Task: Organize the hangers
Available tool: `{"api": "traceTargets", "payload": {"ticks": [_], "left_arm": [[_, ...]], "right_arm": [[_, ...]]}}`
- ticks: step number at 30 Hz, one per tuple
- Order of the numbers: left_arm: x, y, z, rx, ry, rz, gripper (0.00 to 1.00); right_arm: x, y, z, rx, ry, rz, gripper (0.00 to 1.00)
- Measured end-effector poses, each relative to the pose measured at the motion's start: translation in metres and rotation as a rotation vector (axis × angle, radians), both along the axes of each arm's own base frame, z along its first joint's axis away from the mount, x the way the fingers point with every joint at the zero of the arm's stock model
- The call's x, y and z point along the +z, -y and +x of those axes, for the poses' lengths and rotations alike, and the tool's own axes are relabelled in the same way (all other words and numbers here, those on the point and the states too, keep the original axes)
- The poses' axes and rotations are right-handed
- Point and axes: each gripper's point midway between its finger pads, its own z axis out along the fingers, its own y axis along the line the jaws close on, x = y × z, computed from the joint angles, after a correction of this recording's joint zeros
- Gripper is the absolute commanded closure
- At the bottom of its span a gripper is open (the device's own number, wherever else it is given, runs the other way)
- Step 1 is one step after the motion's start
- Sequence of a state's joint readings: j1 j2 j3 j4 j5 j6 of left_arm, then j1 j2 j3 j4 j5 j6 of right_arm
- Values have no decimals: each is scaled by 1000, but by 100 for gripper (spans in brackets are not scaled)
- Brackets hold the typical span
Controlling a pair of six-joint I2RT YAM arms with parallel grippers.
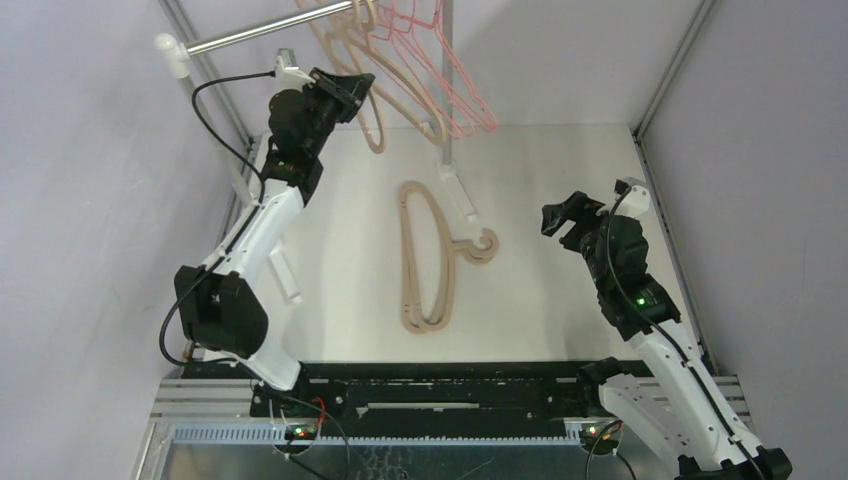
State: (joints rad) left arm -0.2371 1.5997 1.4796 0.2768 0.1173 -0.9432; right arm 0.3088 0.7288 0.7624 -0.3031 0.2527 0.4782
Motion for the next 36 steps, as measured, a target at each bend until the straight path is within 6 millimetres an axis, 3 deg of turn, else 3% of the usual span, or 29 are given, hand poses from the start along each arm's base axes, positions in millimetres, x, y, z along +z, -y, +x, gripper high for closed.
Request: {"api": "traceTargets", "payload": {"ticks": [4, 8, 13, 17, 22, 25, 28, 31, 36], "left_arm": [[-6, 0, 0, 0, -17, 14, 52], [-17, -1, -2, 4, -31, 45, 36], [-37, -7, -21, 7, -51, 96, 30], [-55, -20, -59, 23, -62, 159, 20], [-80, -38, -113, 50, -53, 223, 22], [-113, -43, -137, 49, -85, 271, 23], [-159, -34, -154, 17, -166, 337, 25], [-207, -10, -177, -53, -259, 416, 27], [-254, 48, -215, -206, -331, 545, 36]], "right_arm": [[0, 0, 0, 0, -1, 0, 11], [0, 0, 0, 0, -1, 0, 10], [0, 0, 0, -1, -1, 0, 9], [-1, 0, 0, -1, -1, -1, 9], [-3, -1, 3, 0, -9, -2, 9], [-4, -1, 5, 1, -11, -3, 9], [-7, -2, 6, 2, -21, -5, 9], [-10, -3, 7, 3, -30, -8, 9], [-17, -3, 7, 2, -43, -10, 9]]}}
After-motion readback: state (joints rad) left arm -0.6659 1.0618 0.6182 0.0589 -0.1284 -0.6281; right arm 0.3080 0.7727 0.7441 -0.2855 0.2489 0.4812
